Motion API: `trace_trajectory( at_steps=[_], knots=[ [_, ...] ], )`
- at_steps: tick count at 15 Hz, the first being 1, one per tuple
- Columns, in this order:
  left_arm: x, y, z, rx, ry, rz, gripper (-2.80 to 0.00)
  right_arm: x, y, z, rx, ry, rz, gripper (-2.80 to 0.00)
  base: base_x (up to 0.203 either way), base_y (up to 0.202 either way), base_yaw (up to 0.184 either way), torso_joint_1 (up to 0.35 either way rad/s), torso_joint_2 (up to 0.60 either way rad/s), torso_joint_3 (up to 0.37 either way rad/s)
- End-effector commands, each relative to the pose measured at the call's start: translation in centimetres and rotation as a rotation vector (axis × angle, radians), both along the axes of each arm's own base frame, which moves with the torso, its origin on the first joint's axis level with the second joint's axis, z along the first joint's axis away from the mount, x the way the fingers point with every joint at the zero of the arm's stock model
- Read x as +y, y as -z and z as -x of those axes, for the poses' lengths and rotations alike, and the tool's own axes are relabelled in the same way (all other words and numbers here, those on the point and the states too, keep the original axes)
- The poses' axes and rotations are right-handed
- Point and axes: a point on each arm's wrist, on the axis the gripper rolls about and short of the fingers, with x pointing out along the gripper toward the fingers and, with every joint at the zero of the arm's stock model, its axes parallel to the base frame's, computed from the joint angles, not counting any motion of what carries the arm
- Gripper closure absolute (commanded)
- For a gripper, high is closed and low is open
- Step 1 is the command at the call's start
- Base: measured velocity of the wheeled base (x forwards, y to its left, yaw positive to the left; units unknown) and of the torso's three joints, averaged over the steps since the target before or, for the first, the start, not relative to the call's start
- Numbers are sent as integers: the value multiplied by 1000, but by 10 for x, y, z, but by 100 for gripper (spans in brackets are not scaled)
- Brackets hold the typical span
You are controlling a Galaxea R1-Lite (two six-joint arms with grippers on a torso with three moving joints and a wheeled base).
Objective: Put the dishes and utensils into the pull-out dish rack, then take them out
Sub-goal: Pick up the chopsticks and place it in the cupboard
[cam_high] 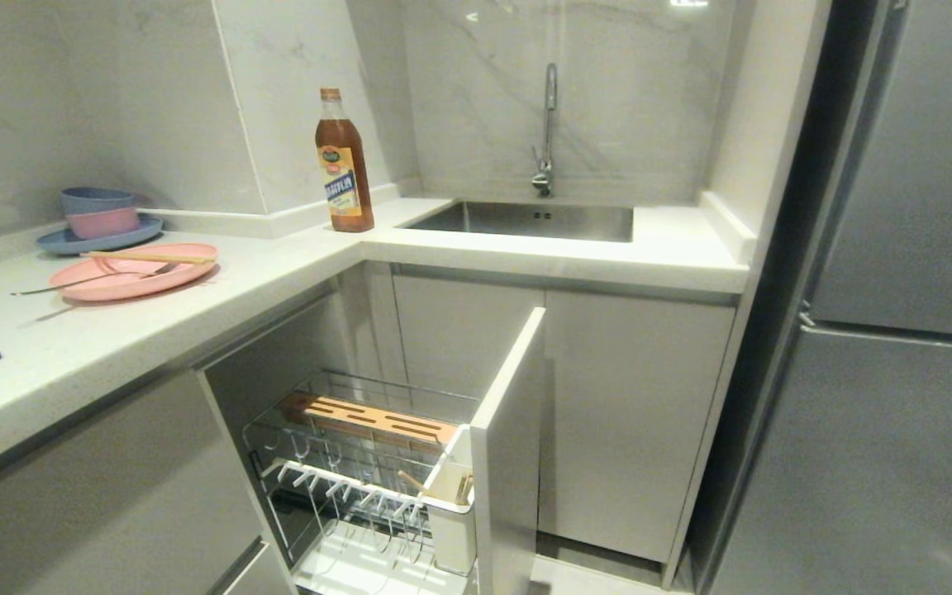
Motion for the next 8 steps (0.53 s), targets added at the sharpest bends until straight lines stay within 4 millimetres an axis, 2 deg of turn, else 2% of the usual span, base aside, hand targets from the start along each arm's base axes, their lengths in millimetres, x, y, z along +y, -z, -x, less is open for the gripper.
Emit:
trace_trajectory(
  at_steps=[1, 4, 8],
  knots=[
    [0, 39, 10, -48, 9, -23, 0, 0, 0, 0, 0, 0, 0, 0, 0, 0, 0, 0, 0, 0],
    [0, 69, -2, -51, 19, -40, 0, 0, 0, 0, 0, 0, 0, 0, 0, 0, 0, 0, 0, 0],
    [0, 110, -32, -29, 32, -46, 0, 0, 0, 0, 0, 0, 0, 0, 0, 0, 0, 0, 0, 0]
  ],
)
